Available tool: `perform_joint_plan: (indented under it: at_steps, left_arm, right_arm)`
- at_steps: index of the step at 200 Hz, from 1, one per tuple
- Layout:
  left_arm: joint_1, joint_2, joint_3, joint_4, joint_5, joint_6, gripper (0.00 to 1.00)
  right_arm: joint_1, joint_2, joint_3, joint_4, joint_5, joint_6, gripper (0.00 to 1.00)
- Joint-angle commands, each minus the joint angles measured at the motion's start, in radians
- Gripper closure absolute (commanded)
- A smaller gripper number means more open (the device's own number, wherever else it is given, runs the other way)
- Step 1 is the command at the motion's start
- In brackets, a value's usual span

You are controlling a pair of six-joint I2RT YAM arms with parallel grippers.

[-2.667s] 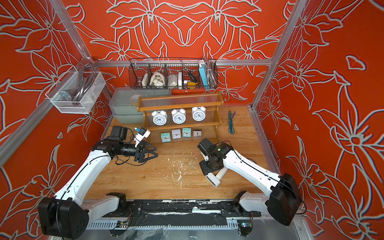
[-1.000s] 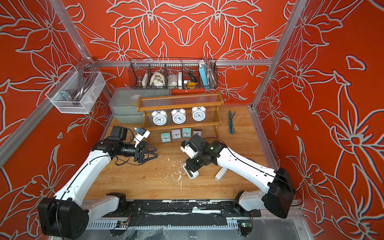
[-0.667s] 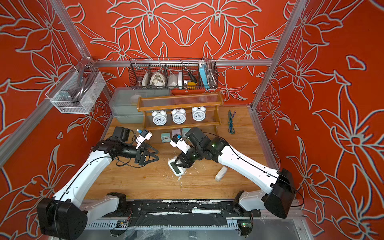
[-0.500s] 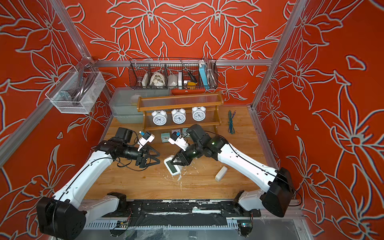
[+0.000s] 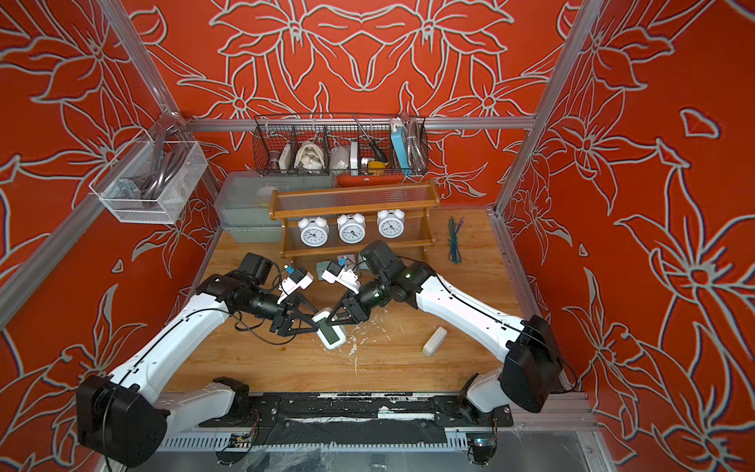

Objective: Place the alarm clocks on the shelf by style
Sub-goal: Pick up the alarm from the center of the board.

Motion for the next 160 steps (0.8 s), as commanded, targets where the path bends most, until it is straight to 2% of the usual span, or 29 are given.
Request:
perform_joint_plan:
  at_steps: [1,60,102,118,160]
  left_arm:
    - [-0.006,0.003,0.026,-0.037,0.01,0.037,0.44]
    - [-0.008,0.005,0.028,-0.059,0.019,0.063,0.58]
    - [-0.008,0.008,0.035,-0.068,0.025,0.065,0.74]
    - [-0.008,0.011,0.045,-0.068,0.023,0.057,0.8]
    - [0.032,0.014,0.059,-0.01,0.021,-0.025,0.88]
  right_arm:
    - [0.001,0.024,0.037,0.007,-0.034,-0.032,0.73]
    - [-0.001,0.052,0.043,0.013,-0.029,-0.046,0.73]
    - [-0.013,0.049,0.036,0.034,-0.023,-0.032,0.71]
    - [-0.02,0.037,0.023,0.052,-0.015,-0.018,0.66]
    - [-0.048,-0.055,-0.096,0.231,0.021,0.125,0.41]
